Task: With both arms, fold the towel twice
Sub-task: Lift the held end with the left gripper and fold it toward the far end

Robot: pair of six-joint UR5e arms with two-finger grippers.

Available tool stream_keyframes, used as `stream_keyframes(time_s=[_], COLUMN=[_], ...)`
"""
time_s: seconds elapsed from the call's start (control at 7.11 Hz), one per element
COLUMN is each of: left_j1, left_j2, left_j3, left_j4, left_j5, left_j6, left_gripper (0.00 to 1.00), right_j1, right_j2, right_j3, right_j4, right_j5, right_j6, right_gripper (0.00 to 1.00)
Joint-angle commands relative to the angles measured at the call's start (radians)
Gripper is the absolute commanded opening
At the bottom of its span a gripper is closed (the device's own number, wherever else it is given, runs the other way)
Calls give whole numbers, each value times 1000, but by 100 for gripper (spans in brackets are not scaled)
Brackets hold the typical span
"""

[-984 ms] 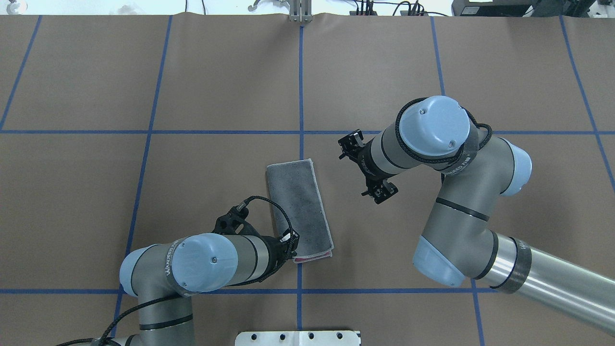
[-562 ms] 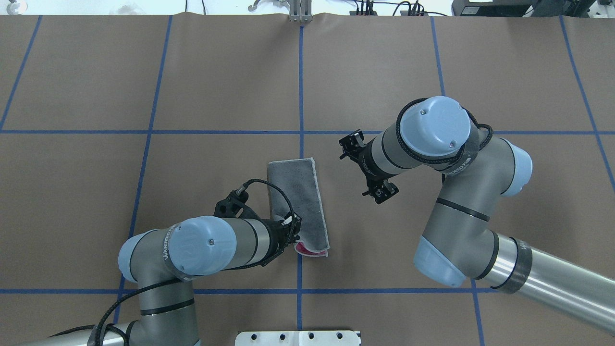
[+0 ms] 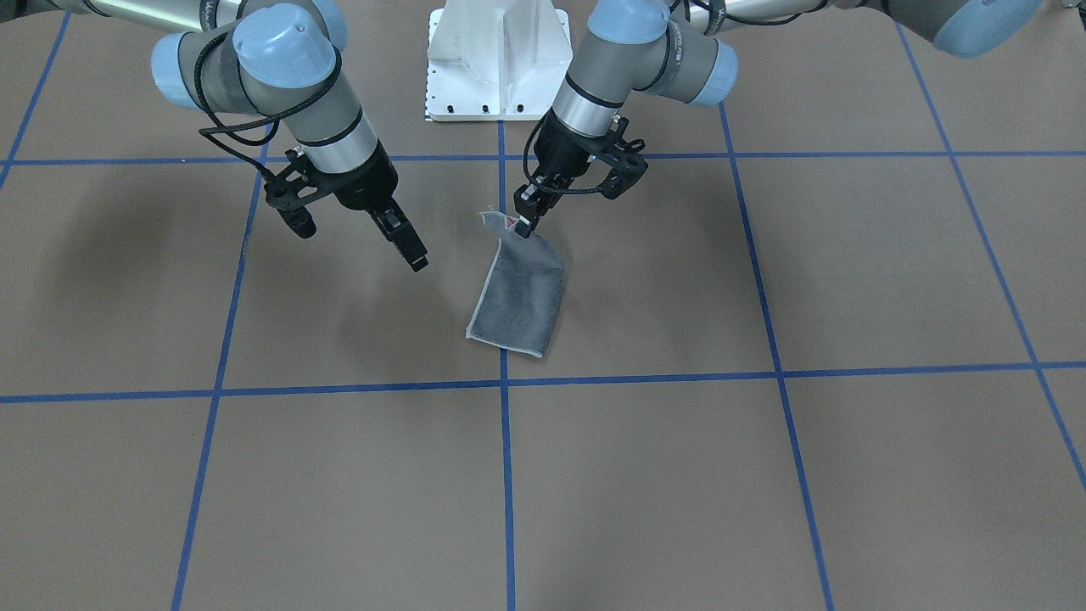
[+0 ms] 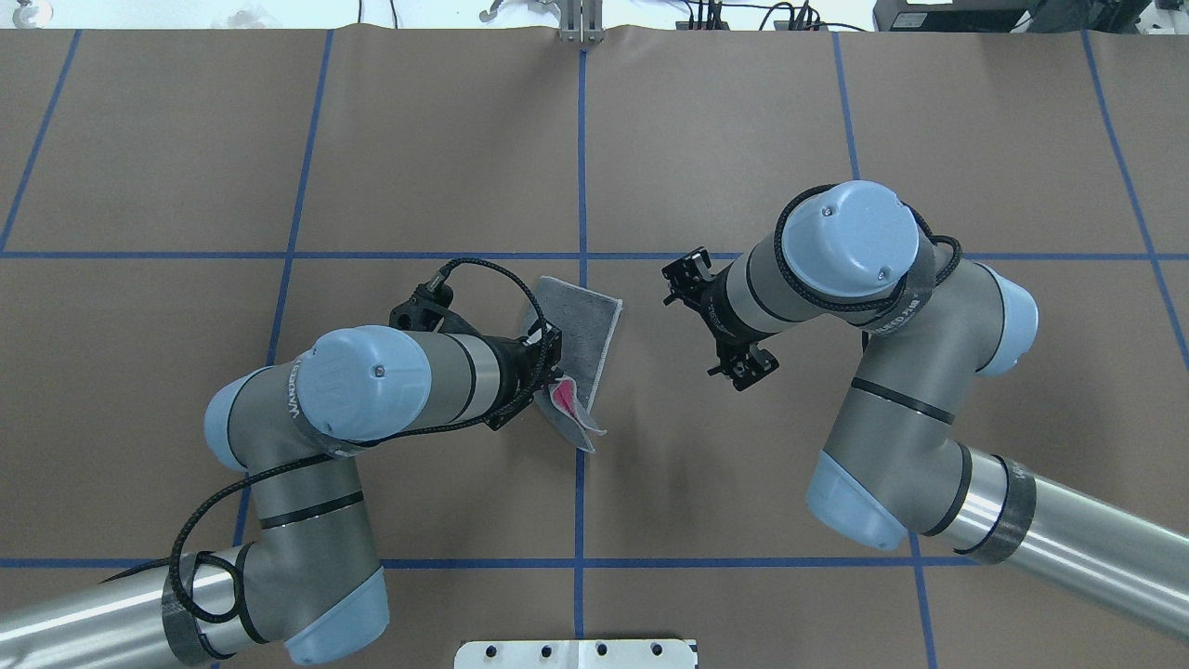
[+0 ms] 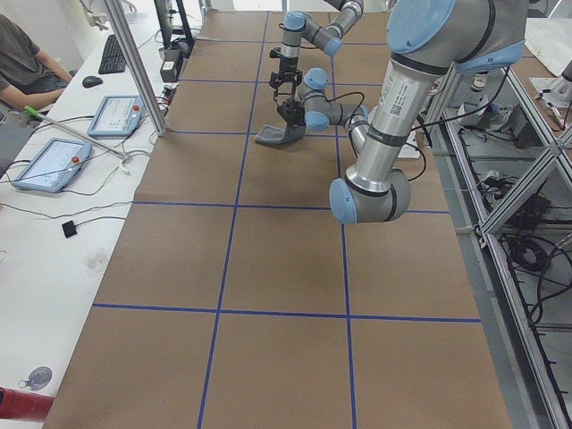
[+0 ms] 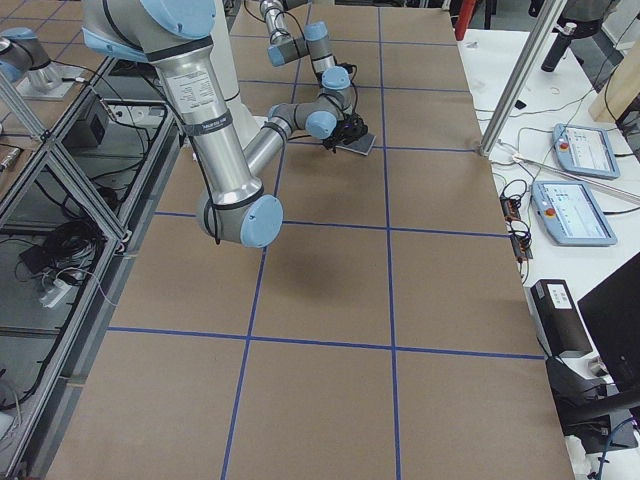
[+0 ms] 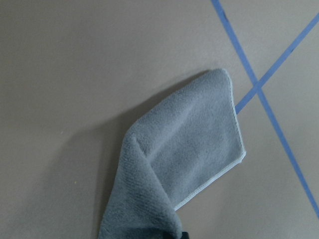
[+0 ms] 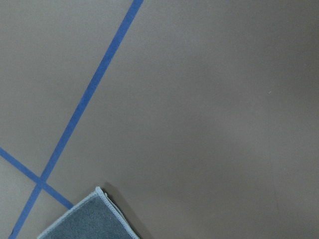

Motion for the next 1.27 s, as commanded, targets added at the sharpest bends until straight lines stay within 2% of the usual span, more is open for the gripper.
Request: stream_keyframes(time_s=[0.0, 0.42, 0.56, 0.84, 1.12], left_j1=[-34, -115, -123, -132, -152], left_j2=[-71, -125, -157, -172, -233], left_j3=[86, 191, 244, 289, 404], left_j4=[-2, -6, -9, -19, -83], left_j5=[0, -43, -43, -43, -43], left_j6=[-1, 13, 13, 14, 13], left_gripper=[0, 0, 0, 0, 0], right_j1=[2, 0, 0, 0, 0], right_j2=[-8, -14, -14, -14, -15], right_j3=[-2, -2, -2, -1, -1], right_j4=[0, 0, 0, 0, 0], right_j5=[0, -2, -3, -8, -10], right_j6=[-5, -19, -19, -19, -19], right_gripper=[100, 100, 100, 100, 100])
